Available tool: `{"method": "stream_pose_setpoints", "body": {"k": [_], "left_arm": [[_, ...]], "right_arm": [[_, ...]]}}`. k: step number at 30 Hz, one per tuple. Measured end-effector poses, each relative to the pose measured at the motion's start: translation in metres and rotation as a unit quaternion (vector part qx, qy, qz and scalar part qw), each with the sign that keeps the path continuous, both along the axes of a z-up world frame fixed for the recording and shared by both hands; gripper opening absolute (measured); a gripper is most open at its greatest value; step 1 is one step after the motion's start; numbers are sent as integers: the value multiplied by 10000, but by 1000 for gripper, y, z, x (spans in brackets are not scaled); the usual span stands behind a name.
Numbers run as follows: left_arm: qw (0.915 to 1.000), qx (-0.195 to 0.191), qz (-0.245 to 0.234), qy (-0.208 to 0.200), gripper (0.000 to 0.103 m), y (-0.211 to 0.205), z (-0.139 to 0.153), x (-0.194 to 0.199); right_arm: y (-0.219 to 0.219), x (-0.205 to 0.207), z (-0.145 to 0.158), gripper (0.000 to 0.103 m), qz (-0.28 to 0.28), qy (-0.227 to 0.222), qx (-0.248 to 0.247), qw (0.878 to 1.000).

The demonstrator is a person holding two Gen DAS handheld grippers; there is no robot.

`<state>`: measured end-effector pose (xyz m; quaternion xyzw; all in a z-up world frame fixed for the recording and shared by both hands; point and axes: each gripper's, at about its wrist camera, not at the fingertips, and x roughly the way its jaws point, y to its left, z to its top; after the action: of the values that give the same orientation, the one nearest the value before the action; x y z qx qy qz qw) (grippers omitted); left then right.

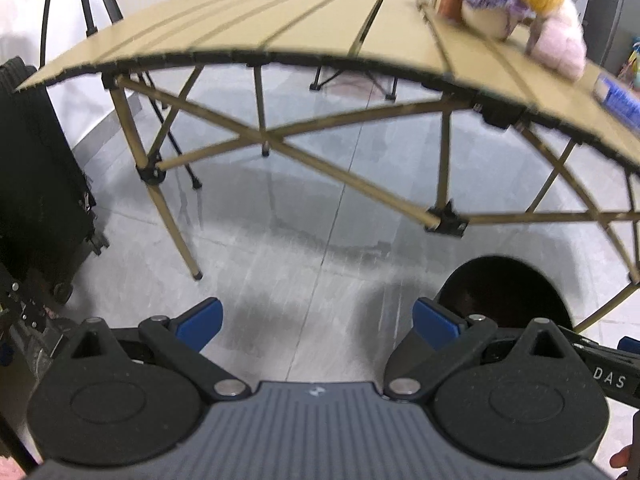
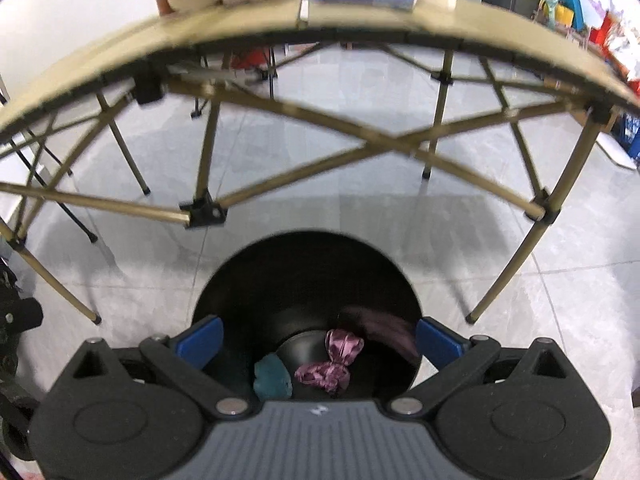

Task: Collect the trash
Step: 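Raise both tools and turn back toward the table, then close the right gripper on the blue tissue pack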

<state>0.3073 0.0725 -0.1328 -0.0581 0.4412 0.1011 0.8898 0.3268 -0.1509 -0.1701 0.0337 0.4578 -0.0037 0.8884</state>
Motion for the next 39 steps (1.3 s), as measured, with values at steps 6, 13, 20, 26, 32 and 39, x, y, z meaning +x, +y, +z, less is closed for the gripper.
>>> {"method": "stream_pose_setpoints", "body": {"k": [6,13,20,26,32,39], "left_arm": [[9987,-68,-116,-484,103,-10,32,-5],[9943,17,-213,-1048,103,-24,70,2],[9890,101,-308,-1445,103,-40,98,23],[9856,111,-369,-1646,103,-50,111,46],[9850,89,-454,-1663,103,-57,113,74],[9857,43,-495,-1612,103,-56,112,101]], "right_arm": [[-10,-13,40,103,25,-592,-4,9982],[-27,-14,83,103,19,-1278,-32,9918],[-42,5,112,103,38,-1801,73,9836],[-42,30,121,103,166,-2020,3,9792],[-41,58,119,103,100,-2139,-209,9766],[-41,98,105,101,-60,-2074,-273,9779]]}}
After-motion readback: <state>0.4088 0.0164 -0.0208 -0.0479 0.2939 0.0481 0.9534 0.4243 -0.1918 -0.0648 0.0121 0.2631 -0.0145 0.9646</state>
